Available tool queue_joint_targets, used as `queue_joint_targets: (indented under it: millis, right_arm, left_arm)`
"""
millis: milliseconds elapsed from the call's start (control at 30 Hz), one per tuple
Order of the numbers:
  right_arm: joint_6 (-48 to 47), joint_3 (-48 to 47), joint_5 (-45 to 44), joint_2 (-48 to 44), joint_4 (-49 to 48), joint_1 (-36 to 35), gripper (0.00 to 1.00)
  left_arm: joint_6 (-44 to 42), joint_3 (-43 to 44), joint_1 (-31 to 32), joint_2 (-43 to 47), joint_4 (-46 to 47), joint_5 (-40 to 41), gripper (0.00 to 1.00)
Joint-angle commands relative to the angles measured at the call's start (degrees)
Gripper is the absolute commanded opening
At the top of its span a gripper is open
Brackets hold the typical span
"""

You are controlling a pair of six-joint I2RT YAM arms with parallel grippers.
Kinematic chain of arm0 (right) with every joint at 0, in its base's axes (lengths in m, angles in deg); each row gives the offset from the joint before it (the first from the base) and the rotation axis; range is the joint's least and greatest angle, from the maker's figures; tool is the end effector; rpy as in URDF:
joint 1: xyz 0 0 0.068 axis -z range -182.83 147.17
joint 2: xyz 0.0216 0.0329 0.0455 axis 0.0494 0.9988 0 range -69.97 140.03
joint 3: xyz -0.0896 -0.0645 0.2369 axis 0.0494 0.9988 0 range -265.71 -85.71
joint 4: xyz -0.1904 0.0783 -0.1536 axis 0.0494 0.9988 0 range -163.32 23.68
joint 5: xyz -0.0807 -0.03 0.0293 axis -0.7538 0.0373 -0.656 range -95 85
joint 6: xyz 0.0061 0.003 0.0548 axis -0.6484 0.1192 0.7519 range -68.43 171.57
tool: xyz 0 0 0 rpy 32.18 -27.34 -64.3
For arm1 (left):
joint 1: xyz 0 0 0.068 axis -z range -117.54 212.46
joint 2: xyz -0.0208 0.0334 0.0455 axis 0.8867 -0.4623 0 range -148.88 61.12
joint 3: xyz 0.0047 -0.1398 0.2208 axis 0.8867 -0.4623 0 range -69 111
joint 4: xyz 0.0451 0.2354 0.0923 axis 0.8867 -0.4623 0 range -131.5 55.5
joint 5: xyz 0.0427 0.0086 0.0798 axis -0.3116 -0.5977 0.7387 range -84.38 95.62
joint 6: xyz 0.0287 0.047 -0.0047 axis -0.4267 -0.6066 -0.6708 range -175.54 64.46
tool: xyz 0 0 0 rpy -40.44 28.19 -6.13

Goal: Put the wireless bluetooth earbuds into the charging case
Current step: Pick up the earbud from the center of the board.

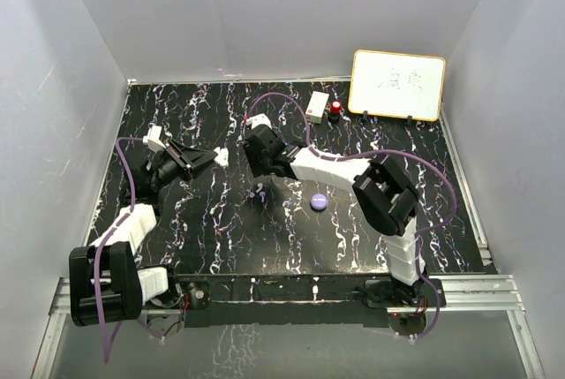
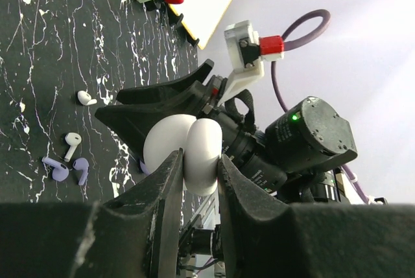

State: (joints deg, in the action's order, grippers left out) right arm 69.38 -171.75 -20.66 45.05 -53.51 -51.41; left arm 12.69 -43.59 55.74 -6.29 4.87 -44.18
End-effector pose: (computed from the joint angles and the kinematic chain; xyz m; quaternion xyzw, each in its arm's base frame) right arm 0.2977 0.3220 0.1953 -0.1998 0.9068 0.0841 0.3616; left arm 0.2415 -0.0004 0.2257 -0.1683 0.6975 -0.5820 0.3827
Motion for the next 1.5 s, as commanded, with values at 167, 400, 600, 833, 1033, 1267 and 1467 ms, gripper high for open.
queue_joint_targets:
  millis: [167, 400, 600, 833, 1033, 1267, 1467]
  right_arm:
    - [1.85, -4.93, 0.14, 3.71, 2.7, 0.42, 0.45]
    - [2.14, -5.89, -0.34, 5.27, 3.76, 0.83, 0.45]
    - [2.19, -6.19, -0.03, 6.04, 3.76, 1.17, 0.44]
    - [2.12, -7.15, 0.96, 7.21, 4.02, 1.74, 0.42]
    - [2.37, -7.4, 1.49, 7.63, 4.41, 2.01, 0.41]
    - [2.6, -7.39, 1.86, 7.85, 4.53, 2.15, 0.39]
    - [2.74, -7.39, 2.2, 8.36, 4.61, 2.3, 0.36]
  left_arm:
    - [0.55, -0.36, 0.22, 1.57, 1.22, -1.17, 0.0]
    - [0.55, 0.12, 0.3, 1.34, 1.39, -1.35, 0.0]
    - [0.66, 0.06, 0.3, 1.35, 1.76, -1.44, 0.0]
    - [1.19, 0.25, 0.24, 1.15, 2.77, -2.03, 0.0]
    - [1.13, 0.28, 0.39, 1.24, 2.75, -2.16, 0.0]
    - [0.89, 0.08, 0.35, 1.23, 2.48, -2.07, 0.0]
    - [0.73, -0.08, 0.46, 1.48, 2.04, -1.88, 0.0]
